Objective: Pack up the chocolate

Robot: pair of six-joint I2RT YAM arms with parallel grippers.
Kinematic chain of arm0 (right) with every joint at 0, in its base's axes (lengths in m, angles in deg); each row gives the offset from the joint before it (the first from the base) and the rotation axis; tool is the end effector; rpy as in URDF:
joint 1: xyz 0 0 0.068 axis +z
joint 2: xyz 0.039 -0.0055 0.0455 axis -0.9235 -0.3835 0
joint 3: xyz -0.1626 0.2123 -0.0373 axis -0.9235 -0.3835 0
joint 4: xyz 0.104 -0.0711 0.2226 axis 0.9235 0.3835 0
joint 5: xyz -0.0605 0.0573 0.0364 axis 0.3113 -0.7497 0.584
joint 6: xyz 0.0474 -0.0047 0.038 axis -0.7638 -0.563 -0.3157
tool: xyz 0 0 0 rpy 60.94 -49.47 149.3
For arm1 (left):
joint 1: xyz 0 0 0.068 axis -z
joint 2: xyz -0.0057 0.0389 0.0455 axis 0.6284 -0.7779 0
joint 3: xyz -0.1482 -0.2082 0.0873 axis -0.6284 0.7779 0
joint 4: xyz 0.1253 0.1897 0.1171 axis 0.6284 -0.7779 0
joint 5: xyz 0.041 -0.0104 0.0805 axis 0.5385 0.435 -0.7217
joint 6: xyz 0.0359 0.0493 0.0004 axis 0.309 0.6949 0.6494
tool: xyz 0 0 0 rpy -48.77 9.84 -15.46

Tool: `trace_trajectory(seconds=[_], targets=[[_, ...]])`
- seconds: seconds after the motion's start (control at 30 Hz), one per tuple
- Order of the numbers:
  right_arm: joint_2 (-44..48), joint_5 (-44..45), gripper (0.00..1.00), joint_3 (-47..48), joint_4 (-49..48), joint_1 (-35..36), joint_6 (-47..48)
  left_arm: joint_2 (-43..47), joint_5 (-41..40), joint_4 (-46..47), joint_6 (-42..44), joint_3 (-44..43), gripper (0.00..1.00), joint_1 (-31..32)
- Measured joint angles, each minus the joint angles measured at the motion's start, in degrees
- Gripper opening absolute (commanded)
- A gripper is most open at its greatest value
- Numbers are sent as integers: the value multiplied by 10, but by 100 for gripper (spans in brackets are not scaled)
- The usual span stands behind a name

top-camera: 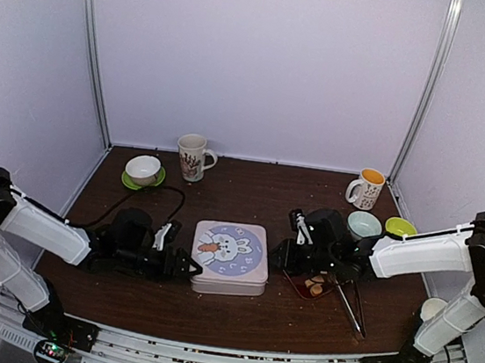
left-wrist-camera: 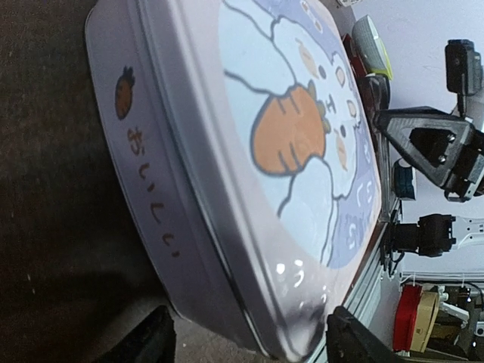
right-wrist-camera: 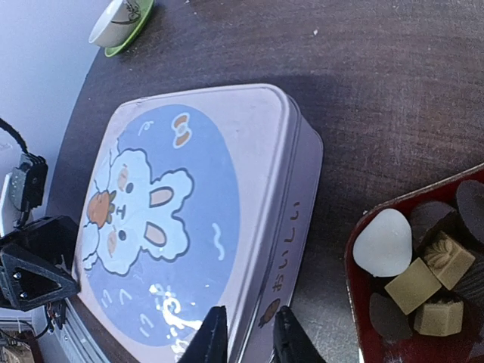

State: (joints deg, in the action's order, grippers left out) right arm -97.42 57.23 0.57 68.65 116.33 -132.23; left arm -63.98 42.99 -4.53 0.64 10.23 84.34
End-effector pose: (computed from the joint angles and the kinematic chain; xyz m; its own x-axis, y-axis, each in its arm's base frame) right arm 0.2020 0.2434 0.1672 -0.8755 0.0272 -0.4825 -0.3125 0.7297 0.6082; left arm 0.1681 -0.1956 0.1299 -0.9586 -0.1417 -0.2468 0.1250 0.5694 -0.8125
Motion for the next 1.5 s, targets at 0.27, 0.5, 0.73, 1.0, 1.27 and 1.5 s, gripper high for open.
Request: trace_trajectory(seconds=[0.27, 0.5, 0.73, 1.0, 1.27, 1.5], targets=[[42, 3, 42, -10, 9, 4, 16, 55, 1, -76, -23, 10, 78, 5], [44, -2, 52, -12, 6, 19, 16, 79, 0, -72, -77, 39, 75, 19], [38, -18, 81, -12, -6, 28, 17, 50, 4, 18, -131, 60, 72, 20], [25, -32, 87, -12, -10, 41, 14, 50, 0, 53, -157, 63, 70, 21], [-20, -40, 86, -2, -8, 57, 12, 2, -5, 83, -183, 54, 56, 30], [-37, -45, 85, 5, -2, 66, 12, -48, 2, 182, -223, 61, 44, 32]])
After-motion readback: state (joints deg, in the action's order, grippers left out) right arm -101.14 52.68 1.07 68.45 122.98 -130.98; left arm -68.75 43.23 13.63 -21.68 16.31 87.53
